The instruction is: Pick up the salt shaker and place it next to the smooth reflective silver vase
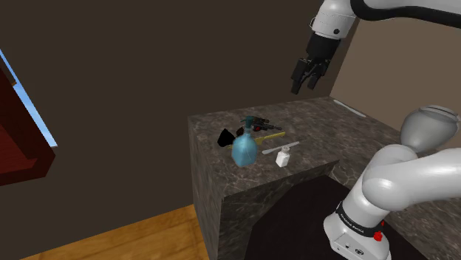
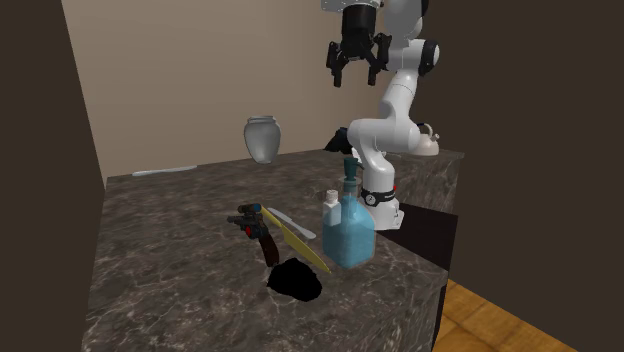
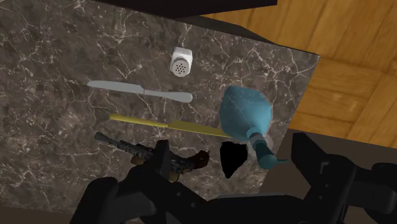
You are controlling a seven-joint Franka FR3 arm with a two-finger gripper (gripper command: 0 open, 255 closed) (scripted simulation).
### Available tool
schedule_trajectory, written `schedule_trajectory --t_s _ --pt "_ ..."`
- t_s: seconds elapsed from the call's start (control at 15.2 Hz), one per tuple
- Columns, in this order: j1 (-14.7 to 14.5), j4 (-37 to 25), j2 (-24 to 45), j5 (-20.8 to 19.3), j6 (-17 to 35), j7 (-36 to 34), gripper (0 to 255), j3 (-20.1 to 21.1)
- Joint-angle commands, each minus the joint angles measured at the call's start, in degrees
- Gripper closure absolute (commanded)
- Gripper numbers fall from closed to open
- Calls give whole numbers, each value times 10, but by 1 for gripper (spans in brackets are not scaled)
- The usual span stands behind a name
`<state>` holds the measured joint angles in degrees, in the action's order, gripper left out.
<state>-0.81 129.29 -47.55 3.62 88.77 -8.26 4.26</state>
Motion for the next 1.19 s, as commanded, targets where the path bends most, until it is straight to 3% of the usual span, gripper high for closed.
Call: schedule_trajectory --t_s 0.0,0.59,1.12 --pt "0 0 0 0 0 0 0 0" --pt "24 187 -32 -8 138 -61 0 36" --pt "47 322 -9 -12 279 -122 0 73"
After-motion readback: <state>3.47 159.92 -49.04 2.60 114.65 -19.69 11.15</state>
